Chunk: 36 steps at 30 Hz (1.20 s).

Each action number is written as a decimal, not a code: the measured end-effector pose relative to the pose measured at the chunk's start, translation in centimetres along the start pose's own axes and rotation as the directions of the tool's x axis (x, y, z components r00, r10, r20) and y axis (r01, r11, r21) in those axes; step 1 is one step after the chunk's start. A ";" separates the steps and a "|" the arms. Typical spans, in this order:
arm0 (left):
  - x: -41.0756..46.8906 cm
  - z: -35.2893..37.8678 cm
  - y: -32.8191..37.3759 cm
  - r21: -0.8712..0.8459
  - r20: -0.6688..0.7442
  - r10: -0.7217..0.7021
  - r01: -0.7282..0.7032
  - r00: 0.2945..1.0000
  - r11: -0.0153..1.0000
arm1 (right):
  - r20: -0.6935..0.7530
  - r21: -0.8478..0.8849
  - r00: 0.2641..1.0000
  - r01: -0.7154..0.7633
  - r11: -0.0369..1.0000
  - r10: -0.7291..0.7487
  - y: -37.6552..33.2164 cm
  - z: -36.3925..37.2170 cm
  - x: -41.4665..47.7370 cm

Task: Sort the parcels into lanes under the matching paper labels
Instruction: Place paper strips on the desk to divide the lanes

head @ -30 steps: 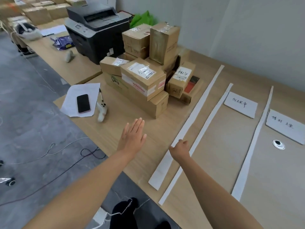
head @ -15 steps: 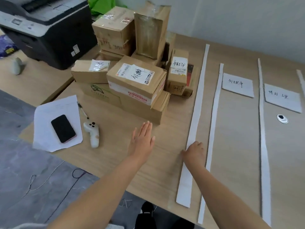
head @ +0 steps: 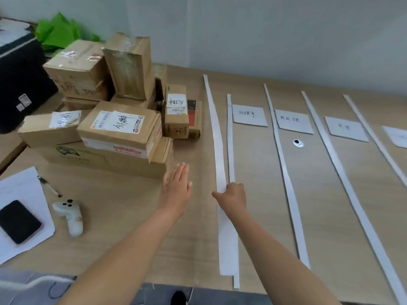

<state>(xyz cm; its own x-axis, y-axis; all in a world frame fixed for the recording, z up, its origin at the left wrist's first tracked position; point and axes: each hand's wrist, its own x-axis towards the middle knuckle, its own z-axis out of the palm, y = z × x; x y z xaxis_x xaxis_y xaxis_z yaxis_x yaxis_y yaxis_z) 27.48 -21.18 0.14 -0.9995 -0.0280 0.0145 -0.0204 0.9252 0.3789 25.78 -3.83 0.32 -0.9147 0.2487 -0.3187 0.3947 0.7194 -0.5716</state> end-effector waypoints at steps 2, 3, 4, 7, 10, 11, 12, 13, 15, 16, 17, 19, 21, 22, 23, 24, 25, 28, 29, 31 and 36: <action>0.8 -0.4 4.3 -0.054 -0.049 0.024 -0.026 0.999 0.998 | -0.032 0.002 0.999 0.020 1.000 -0.020 -0.1 -3.1 -0.7; 1.2 -0.6 6.4 -0.075 -0.072 0.034 -0.040 0.997 0.996 | -0.047 -0.004 0.998 0.043 0.999 -0.043 -0.1 -4.6 -1.0; 1.4 -0.7 8.8 -0.087 -0.090 0.058 -0.066 0.994 0.994 | -0.067 -0.004 0.995 0.072 0.997 -0.072 0.2 -6.4 -1.3; 1.2 -0.4 16.1 -0.098 -0.124 0.156 -0.168 0.980 0.981 | -0.135 0.009 0.982 0.135 0.991 -0.133 3.3 -12.7 -2.2; -0.4 1.1 23.3 -0.104 -0.109 0.220 -0.231 0.970 0.967 | -0.228 0.016 0.965 0.134 0.991 -0.127 8.7 -19.0 -3.6; -1.3 1.8 25.7 -0.106 -0.095 0.241 -0.251 0.966 0.962 | -0.248 0.016 0.962 0.122 0.992 -0.114 10.9 -21.1 -4.2; -2.3 2.5 28.1 -0.108 -0.084 0.265 -0.273 0.961 0.956 | -0.263 0.017 0.960 0.108 0.994 -0.100 13.1 -23.1 -4.7; -3.2 3.2 30.5 -0.106 -0.078 0.291 -0.298 0.954 0.949 | -0.270 0.017 0.960 0.089 0.996 -0.081 15.5 -25.1 -5.3; -5.0 4.5 35.2 -0.090 -0.089 0.345 -0.352 0.935 0.932 | -0.289 0.003 0.956 0.061 0.998 -0.058 20.5 -29.1 -6.2; -5.8 5.1 37.6 -0.083 -0.100 0.368 -0.377 0.924 0.923 | -0.303 -0.015 0.952 0.048 0.999 -0.050 23.0 -31.2 -6.6; -6.6 5.7 40.0 -0.082 -0.112 0.389 -0.399 0.914 0.913 | -0.319 -0.030 0.947 0.030 0.999 -0.039 25.7 -33.3 -7.0; -8.0 7.0 44.7 -0.097 -0.120 0.413 -0.425 0.903 0.900 | -0.354 -0.041 0.935 -0.001 0.999 -0.014 30.6 -37.4 -7.8; -9.5 8.2 48.8 -0.116 -0.108 0.432 -0.442 0.896 0.889 | -0.386 -0.045 0.922 -0.040 0.998 0.020 34.9 -41.0 -8.5; -10.1 8.8 50.6 -0.101 -0.105 0.462 -0.472 0.881 0.876 | -0.400 -0.042 0.915 -0.065 0.997 0.042 36.9 -42.5 -8.8; -10.6 9.5 52.3 -0.066 -0.106 0.508 -0.516 0.855 0.854 | -0.414 -0.033 0.908 -0.085 0.996 0.063 38.7 -44.0 -9.0; -11.0 10.3 53.9 -0.022 -0.105 0.556 -0.560 0.825 0.828 | -0.426 -0.025 0.901 -0.103 0.994 0.083 40.6 -45.3 -9.0; -11.1 11.0 55.4 0.014 -0.096 0.593 -0.594 0.800 0.804 | -0.434 -0.014 0.895 -0.119 0.993 0.101 42.3 -46.6 -9.0; -11.0 13.7 59.6 0.066 -0.012 0.628 -0.626 0.778 0.777 | -0.456 0.022 0.876 -0.163 0.986 0.155 47.0 -49.9 -8.0; -10.8 14.8 60.9 0.069 0.017 0.631 -0.630 0.776 0.774 | -0.456 0.052 0.871 -0.178 0.983 0.182 48.4 -50.8 -7.6; -10.5 17.2 63.6 0.063 0.048 0.637 -0.639 0.769 0.767 | -0.440 0.099 0.868 -0.205 0.974 0.228 51.1 -52.2 -6.3; -8.3 23.5 69.4 0.045 0.122 0.630 -0.639 0.767 0.768 | -0.439 0.175 0.852 -0.230 0.957 0.285 56.0 -57.0 -1.7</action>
<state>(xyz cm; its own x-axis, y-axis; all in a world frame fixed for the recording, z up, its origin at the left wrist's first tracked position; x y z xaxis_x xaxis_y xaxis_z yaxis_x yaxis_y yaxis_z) 33.84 52.14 4.61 -0.7821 0.6079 0.1368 0.6216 0.7456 0.2402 44.47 73.00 11.90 -0.7055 0.7012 -0.1027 0.6031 0.5180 -0.6066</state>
